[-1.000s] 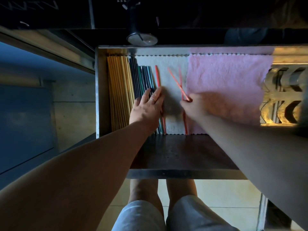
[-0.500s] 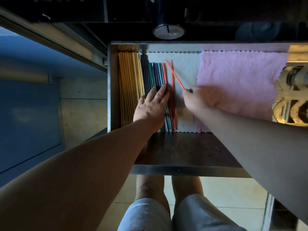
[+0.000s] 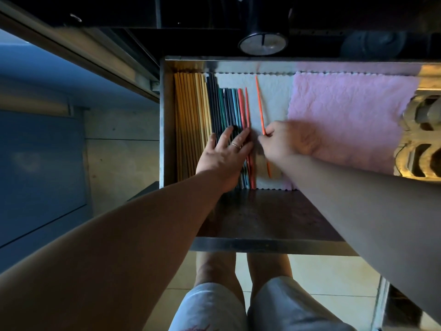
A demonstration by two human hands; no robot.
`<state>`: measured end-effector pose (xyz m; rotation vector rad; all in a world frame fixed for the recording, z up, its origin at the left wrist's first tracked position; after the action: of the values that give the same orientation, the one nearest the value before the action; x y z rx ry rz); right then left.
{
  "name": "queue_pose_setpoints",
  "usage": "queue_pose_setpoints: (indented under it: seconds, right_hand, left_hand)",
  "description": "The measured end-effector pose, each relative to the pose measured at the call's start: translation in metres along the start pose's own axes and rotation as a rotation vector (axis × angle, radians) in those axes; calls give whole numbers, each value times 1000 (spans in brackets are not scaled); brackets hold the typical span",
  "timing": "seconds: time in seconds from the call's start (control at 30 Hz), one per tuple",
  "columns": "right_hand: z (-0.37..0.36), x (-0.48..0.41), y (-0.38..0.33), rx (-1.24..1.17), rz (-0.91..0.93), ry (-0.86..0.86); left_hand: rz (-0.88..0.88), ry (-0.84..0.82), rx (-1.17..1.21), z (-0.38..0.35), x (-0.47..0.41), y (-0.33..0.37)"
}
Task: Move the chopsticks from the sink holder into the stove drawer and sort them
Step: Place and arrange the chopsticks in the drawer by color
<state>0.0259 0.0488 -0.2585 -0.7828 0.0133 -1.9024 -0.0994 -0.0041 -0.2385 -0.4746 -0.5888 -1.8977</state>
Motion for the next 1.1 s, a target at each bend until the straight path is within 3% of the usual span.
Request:
queue_pose_setpoints:
  seconds: [0.2, 0.37, 0.53, 0.7, 1.1]
  right_hand:
    - [-4, 1, 3, -4, 2, -43]
    - [5, 5, -2, 0, 57, 24]
    - [-4, 11, -9, -49, 43, -66]
    - [-3, 14, -7, -77, -8, -45]
    - [-9, 19, -9, 37, 40, -142]
  left_hand:
    - [-2, 35, 24, 9, -8, -3]
    - [-37, -27, -39, 1, -8, -5]
    - [-30, -54, 12, -7, -3, -6]
    - [17, -26, 63, -7, -4, -6]
    - [36, -20, 63, -12, -4, -11]
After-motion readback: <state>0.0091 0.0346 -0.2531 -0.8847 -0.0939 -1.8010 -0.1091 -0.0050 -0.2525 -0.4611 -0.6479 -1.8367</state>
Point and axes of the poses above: each hand's wrist, its own x-axis away from the middle knuckle, its own z-axis out of the back of the hand, y = z × x, the point moved 8 cm from there along -x, towards the middle knuckle, and after that the axes turned 7 degrees about y, right-handed, at the moved point
